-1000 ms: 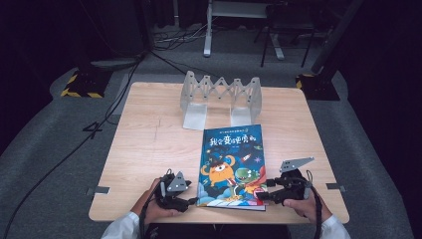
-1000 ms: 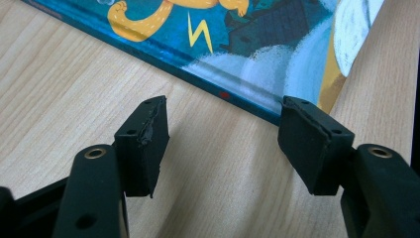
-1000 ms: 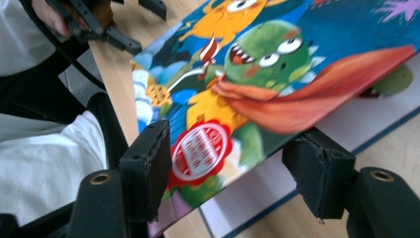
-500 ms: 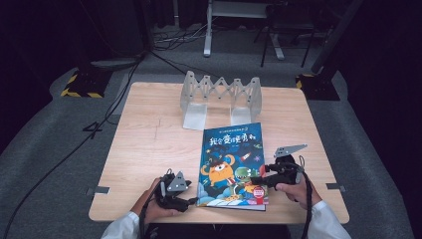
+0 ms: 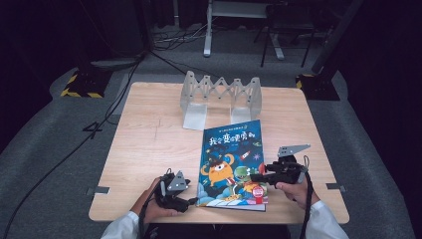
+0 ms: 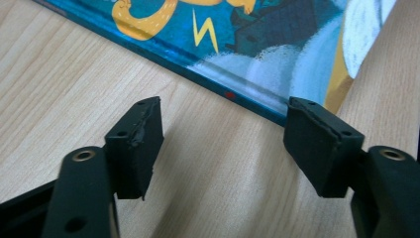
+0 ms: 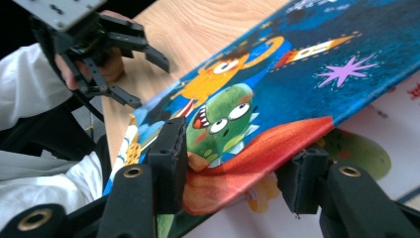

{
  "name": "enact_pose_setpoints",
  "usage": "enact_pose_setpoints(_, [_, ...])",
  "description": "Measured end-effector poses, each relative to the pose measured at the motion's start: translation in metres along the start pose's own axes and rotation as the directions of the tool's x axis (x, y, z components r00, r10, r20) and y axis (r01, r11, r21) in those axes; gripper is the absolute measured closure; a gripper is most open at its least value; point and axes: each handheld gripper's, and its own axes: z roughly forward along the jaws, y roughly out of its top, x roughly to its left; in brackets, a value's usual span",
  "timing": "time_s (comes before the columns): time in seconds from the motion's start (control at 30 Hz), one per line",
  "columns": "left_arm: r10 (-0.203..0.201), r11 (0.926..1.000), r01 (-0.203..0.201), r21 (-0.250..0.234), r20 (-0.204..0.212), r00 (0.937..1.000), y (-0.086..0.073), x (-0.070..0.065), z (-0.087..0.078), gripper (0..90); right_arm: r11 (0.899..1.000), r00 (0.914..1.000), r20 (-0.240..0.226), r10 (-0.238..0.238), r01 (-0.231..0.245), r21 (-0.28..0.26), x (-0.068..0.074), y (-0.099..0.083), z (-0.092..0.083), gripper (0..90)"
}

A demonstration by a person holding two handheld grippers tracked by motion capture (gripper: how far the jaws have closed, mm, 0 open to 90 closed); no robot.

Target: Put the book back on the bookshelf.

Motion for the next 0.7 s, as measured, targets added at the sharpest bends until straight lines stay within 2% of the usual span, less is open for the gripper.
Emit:
enact_pose_setpoints(0.1, [-0.008, 1.0000, 0.008, 0.005, -0.009, 0.9999, 0.000, 0.000, 0.000, 25.2, 0.999, 0.9993, -0.025, -0.028, 0.028, -0.031, 0.003, 0.002, -0.001, 55.2])
enact_pose_setpoints(0.27, [-0.022, 0.9996, 0.022, 0.015, -0.020, 0.9996, 0.001, 0.002, 0.000, 22.7, 0.997, 0.9979, -0.017, -0.063, 0.063, -0.036, 0.011, 0.005, -0.003, 55.4])
enact_pose_setpoints(0.3, [-0.033, 0.9993, 0.034, 0.016, -0.022, 0.9992, 0.001, 0.003, 0.000, 22.1, 0.996, 0.9964, -0.010, -0.084, 0.083, -0.043, 0.014, 0.005, -0.003, 55.4])
enact_pose_setpoints(0.33, [-0.061, 0.9981, 0.061, 0.009, -0.006, 0.9981, 0.001, 0.006, -0.001, 21.8, 0.995, 0.9960, -0.007, -0.089, 0.088, -0.045, 0.015, 0.005, -0.003, 55.4])
enact_pose_setpoints(0.37, [-0.061, 0.9981, 0.061, 0.009, -0.006, 0.9981, 0.001, 0.006, -0.001, 21.1, 0.995, 0.9960, -0.007, -0.089, 0.088, -0.045, 0.015, 0.005, -0.003, 55.4])
enact_pose_setpoints(0.43, [-0.102, 0.9948, 0.102, 0.002, 0.019, 0.9946, 0.001, 0.010, -0.002, 20.4, 0.993, 0.9946, 0.005, -0.104, 0.104, -0.054, 0.019, 0.005, -0.004, 55.4])
enact_pose_setpoints(0.47, [-0.128, 0.9918, 0.128, -0.003, 0.046, 0.9908, 0.001, 0.012, -0.002, 19.3, 0.990, 0.9920, 0.013, -0.125, 0.126, -0.065, 0.021, 0.004, -0.005, 55.5])
enact_pose_setpoints(0.5, [-0.135, 0.9907, 0.136, -0.002, 0.052, 0.9894, 0.002, 0.013, -0.002, 18.9, 0.988, 0.9907, 0.017, -0.135, 0.136, -0.069, 0.022, 0.003, -0.005, 55.5])
enact_pose_setpoints(0.57, [-0.137, 0.9905, 0.138, -0.004, 0.060, 0.9887, 0.002, 0.013, -0.002, 18.6, 0.982, 0.9857, 0.027, -0.167, 0.168, -0.082, 0.025, 0.001, -0.006, 55.4])
enact_pose_setpoints(0.6, [-0.138, 0.9903, 0.139, -0.006, 0.066, 0.9883, 0.003, 0.013, -0.001, 18.6, 0.982, 0.9857, 0.027, -0.167, 0.168, -0.082, 0.025, 0.001, -0.006, 55.4])
enact_pose_setpoints(0.63, [-0.133, 0.9910, 0.134, -0.004, 0.070, 0.9886, 0.004, 0.013, -0.001, 18.6, 0.979, 0.9824, 0.032, -0.184, 0.186, -0.088, 0.027, 0.000, -0.007, 55.5])
enact_pose_setpoints(0.67, [-0.133, 0.9911, 0.133, -0.004, 0.065, 0.9890, 0.004, 0.012, 0.000, 18.6, 0.967, 0.9721, 0.045, -0.230, 0.234, -0.104, 0.032, -0.001, -0.008, 55.5])
enact_pose_setpoints(0.7, [-0.123, 0.9924, 0.123, 0.000, 0.060, 0.9906, 0.005, 0.011, 0.000, 18.6, 0.967, 0.9721, 0.045, -0.230, 0.234, -0.104, 0.032, -0.001, -0.008, 55.5])
